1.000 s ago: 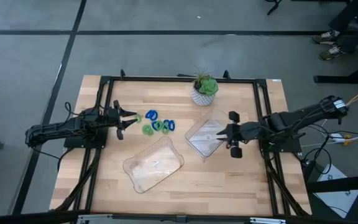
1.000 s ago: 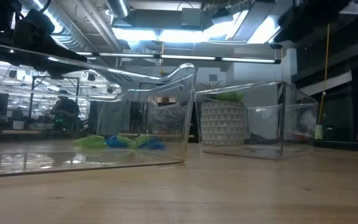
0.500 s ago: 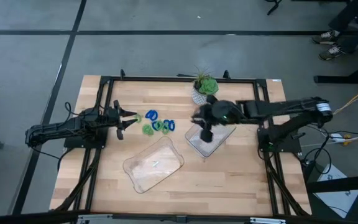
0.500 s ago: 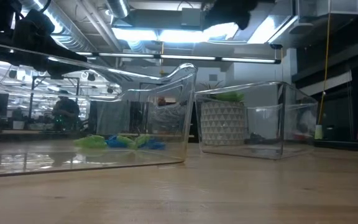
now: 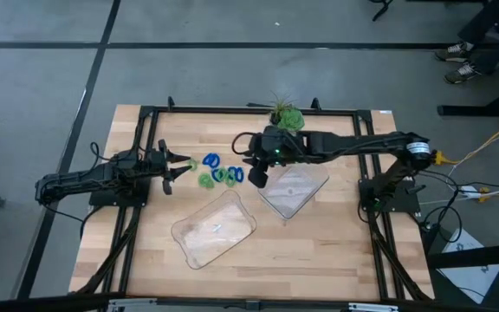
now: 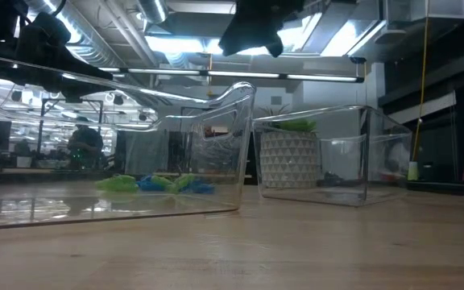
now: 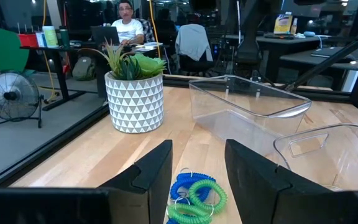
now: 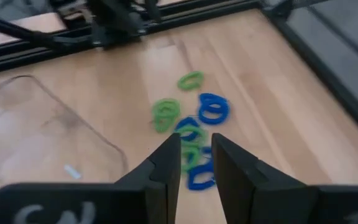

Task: Sort spring keychains
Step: Put the blue spring keychain into the top transparent bin

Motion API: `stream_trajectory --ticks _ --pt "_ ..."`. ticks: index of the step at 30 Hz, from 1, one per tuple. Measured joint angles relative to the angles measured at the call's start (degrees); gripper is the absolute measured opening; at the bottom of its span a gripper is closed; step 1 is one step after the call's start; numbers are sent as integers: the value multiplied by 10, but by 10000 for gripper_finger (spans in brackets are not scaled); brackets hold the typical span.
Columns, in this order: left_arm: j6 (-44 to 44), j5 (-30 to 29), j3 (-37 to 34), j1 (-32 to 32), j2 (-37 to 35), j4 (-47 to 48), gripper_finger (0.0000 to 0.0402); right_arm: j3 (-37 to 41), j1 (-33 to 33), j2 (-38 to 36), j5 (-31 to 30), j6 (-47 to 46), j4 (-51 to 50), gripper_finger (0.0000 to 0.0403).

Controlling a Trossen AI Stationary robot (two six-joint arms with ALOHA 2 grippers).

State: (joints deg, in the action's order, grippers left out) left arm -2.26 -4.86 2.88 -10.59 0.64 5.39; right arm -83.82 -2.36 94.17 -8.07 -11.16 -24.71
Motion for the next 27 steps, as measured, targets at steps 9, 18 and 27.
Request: stream_trajectory --ticks 9,18,27 --pt "0 0 0 0 0 0 143 -24 -18 42 37 -11 0 90" --pt "0 0 0 0 0 0 143 -25 -35 87 37 -7 -8 90" --pt "0 0 0 0 0 0 143 -25 -59 132 38 11 -20 90"
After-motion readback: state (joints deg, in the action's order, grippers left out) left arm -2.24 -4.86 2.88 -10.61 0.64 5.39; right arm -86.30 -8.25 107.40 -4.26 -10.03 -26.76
